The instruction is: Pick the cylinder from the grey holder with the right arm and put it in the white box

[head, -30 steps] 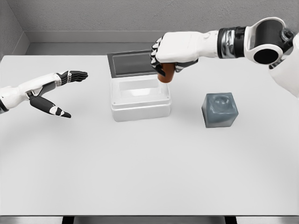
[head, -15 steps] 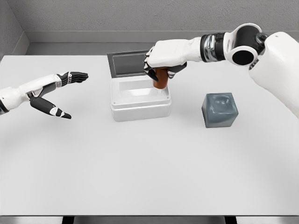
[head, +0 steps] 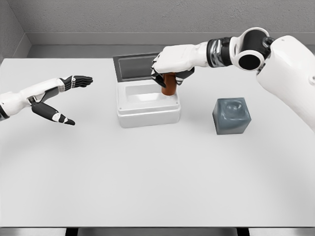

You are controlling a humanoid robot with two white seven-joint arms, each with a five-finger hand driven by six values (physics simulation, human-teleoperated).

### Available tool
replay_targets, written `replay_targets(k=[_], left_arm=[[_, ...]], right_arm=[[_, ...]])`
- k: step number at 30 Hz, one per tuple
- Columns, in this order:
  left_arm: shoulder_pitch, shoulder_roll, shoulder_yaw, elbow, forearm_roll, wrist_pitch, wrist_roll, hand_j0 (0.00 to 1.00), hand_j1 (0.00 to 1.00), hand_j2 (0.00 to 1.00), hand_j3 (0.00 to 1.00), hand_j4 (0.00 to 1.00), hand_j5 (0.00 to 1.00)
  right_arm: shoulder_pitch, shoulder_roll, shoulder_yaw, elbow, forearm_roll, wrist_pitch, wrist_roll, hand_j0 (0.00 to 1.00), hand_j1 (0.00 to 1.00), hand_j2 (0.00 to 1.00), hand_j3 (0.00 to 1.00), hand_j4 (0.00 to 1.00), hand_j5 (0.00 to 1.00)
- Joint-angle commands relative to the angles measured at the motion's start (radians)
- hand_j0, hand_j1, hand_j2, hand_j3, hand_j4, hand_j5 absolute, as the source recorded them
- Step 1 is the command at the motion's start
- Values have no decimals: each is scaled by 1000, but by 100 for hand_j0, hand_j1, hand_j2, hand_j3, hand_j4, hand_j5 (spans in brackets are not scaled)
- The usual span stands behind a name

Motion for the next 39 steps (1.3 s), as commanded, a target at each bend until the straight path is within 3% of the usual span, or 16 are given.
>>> replay_targets(k=[1, 8, 23, 24, 25, 27, 33, 35, 39], left_arm=[[0, 0, 2, -1, 8, 2, 0, 100, 100, 100, 100, 100, 100], [0, 0, 2, -1, 8, 2, 0, 100, 100, 100, 100, 100, 100], [0, 0, 2, -1, 8, 2, 0, 100, 100, 100, 100, 100, 100], [0, 0, 2, 1, 8, 2, 0, 100, 100, 100, 100, 100, 100], [0, 0, 2, -1, 8, 2, 0, 100, 100, 100, 100, 100, 100], [0, 0, 2, -1, 8, 2, 0, 100, 100, 100, 100, 100, 100], [0, 0, 2, -1, 8, 2, 0, 100, 100, 100, 100, 100, 100], [0, 0, 2, -1, 8, 2, 0, 100, 100, 100, 100, 100, 100], [-23, 5, 5, -4, 13, 2, 0, 100, 100, 100, 100, 100, 100]], right_arm=[[0, 5, -1, 6, -2, 3, -1, 23, 23, 23, 23, 23, 23], [-5, 16, 1, 32, 15, 3, -1, 23, 23, 23, 23, 23, 23], [-14, 16, -1, 18, 10, 3, -1, 26, 26, 26, 26, 26, 26], [-15, 14, -1, 18, 10, 3, -1, 48, 48, 48, 48, 48, 48], [-15, 16, -1, 18, 10, 3, -1, 81, 81, 81, 81, 81, 81], [-15, 14, -2, 18, 7, 3, -1, 100, 100, 100, 100, 100, 100], [-20, 5, -21, -19, 0, 3, -1, 100, 100, 100, 100, 100, 100], [-18, -20, -99, -42, -2, 3, -1, 100, 100, 100, 100, 100, 100], [17, -162, -151, -62, -72, 3, -1, 100, 100, 100, 100, 100, 100]])
